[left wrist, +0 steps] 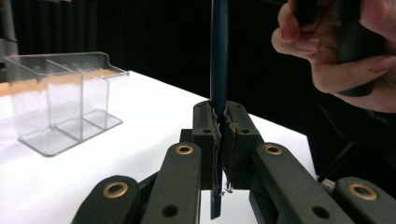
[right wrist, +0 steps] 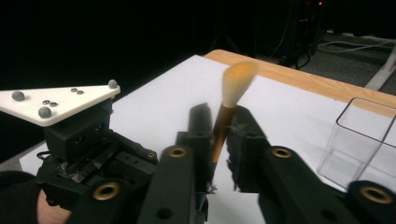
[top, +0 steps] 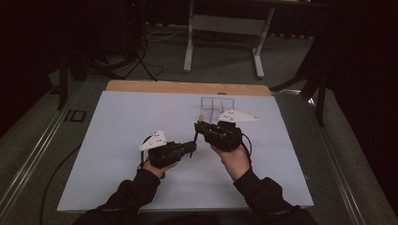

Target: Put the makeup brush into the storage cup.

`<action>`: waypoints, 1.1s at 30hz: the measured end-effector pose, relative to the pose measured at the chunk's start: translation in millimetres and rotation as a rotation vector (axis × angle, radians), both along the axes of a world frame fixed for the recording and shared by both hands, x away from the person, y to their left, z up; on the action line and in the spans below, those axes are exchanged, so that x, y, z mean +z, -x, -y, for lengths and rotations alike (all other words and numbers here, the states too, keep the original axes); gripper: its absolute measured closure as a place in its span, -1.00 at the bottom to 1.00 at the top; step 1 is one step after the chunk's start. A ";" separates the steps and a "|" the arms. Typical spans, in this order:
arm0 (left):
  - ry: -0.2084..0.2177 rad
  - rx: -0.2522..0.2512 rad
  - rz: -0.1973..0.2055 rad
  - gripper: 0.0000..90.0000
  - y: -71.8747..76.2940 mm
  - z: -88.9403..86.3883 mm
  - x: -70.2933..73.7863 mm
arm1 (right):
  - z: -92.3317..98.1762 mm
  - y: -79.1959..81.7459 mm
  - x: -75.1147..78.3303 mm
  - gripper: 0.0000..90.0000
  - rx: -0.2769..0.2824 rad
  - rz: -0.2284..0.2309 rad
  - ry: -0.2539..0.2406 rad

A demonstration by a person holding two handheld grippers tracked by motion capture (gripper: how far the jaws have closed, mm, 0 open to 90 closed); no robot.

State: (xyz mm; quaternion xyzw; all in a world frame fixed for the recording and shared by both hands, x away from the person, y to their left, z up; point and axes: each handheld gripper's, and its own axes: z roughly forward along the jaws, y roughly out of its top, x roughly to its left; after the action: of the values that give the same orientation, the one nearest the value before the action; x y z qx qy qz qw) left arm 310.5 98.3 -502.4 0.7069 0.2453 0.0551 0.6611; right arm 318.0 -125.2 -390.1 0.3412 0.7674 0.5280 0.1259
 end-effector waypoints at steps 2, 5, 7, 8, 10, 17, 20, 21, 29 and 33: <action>-0.020 -0.009 -0.006 0.88 -0.6 0.4 0.1 | -0.8 0.0 -0.7 0.82 0.007 -0.004 0.007; -0.032 -0.014 -0.007 0.88 -1.0 1.2 -0.3 | -1.1 0.1 -1.8 0.85 0.021 -0.023 0.006; -0.035 -0.025 -0.016 0.88 -1.2 2.3 0.9 | -1.4 0.5 -1.7 0.86 0.024 -0.025 0.007; -0.036 -0.030 -0.022 0.87 -1.7 2.5 1.9 | -1.6 1.0 -1.3 0.87 0.028 -0.026 0.005; -0.045 -0.037 -0.028 0.84 -2.3 2.9 4.3 | -2.7 2.9 -0.3 0.87 0.036 -0.015 0.011; -0.095 -0.001 -0.025 -0.14 -1.8 3.0 13.6 | -1.3 3.9 8.1 0.87 0.037 0.015 0.010; -0.120 0.004 -0.039 -0.54 -2.1 3.0 17.0 | 0.9 2.8 13.4 0.88 0.038 0.029 0.014; -0.119 0.012 -0.032 -0.56 -1.6 2.5 18.0 | 1.6 2.3 15.0 0.88 0.041 0.031 0.010; -0.155 0.019 -0.051 -0.90 -2.2 -1.8 24.2 | 8.1 -2.8 32.4 0.88 0.030 0.076 0.009; -0.165 0.009 -0.054 -0.93 -0.7 -5.2 24.0 | 13.2 -6.7 43.3 0.88 0.016 0.104 0.009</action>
State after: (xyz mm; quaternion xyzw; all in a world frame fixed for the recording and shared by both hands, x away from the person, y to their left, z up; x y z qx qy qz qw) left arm 311.2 103.5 -478.4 0.7590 0.2610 0.0590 0.5935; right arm 324.7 -138.4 -346.8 0.3066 0.7651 0.5424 0.1627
